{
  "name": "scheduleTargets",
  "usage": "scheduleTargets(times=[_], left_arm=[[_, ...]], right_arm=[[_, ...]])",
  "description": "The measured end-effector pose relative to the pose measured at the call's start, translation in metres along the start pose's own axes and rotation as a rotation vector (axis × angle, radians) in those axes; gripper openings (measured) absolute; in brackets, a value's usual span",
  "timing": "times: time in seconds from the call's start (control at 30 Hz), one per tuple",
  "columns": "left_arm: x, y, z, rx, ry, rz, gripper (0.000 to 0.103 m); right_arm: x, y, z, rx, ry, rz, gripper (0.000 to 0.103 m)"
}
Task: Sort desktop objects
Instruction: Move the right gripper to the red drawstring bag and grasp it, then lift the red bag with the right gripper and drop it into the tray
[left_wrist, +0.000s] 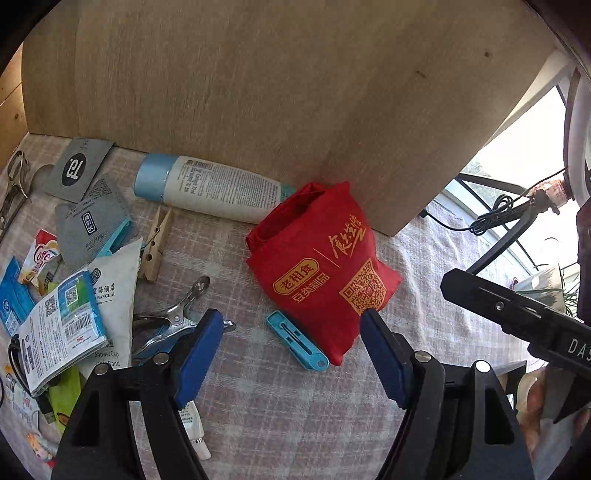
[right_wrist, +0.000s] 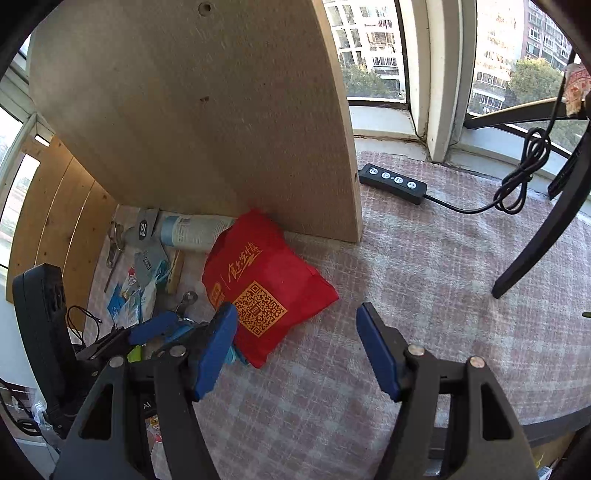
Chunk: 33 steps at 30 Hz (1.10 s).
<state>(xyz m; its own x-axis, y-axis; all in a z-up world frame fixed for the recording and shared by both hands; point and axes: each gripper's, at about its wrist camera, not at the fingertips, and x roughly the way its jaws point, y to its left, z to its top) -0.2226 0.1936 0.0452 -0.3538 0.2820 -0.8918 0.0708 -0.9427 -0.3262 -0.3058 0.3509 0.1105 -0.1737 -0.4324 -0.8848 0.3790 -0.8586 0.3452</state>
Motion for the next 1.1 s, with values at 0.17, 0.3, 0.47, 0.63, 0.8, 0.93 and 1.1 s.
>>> scheduleTargets(times=[0.17, 0.3, 0.47, 0.63, 0.8, 0.93, 1.1], left_arm=[[0.015, 0.005, 0.005, -0.029, 0.012, -0.008, 0.075], [0.026, 0.007, 0.007, -0.051, 0.024, -0.03, 0.075], [0.037, 0.006, 0.009, -0.077, 0.034, -0.089, 0.076], [0.041, -0.009, 0.005, -0.04, 0.048, -0.109, 0.072], [0.033, -0.03, -0.013, 0.049, 0.04, -0.097, 0.067], [0.021, -0.042, -0.02, 0.089, 0.036, -0.113, 0.065], [-0.001, -0.051, -0.033, 0.121, 0.016, -0.141, 0.065]], right_arm=[[0.031, 0.003, 0.015, 0.019, 0.031, 0.006, 0.068], [0.056, 0.001, 0.024, 0.057, 0.056, 0.034, 0.068], [0.079, -0.003, 0.024, 0.14, 0.084, 0.111, 0.07], [0.078, 0.001, 0.012, 0.147, 0.107, 0.179, 0.071], [0.065, 0.006, -0.008, 0.148, 0.106, 0.177, 0.07], [0.051, 0.005, -0.021, 0.178, 0.093, 0.212, 0.069], [0.019, 0.01, -0.038, 0.165, 0.046, 0.205, 0.069]])
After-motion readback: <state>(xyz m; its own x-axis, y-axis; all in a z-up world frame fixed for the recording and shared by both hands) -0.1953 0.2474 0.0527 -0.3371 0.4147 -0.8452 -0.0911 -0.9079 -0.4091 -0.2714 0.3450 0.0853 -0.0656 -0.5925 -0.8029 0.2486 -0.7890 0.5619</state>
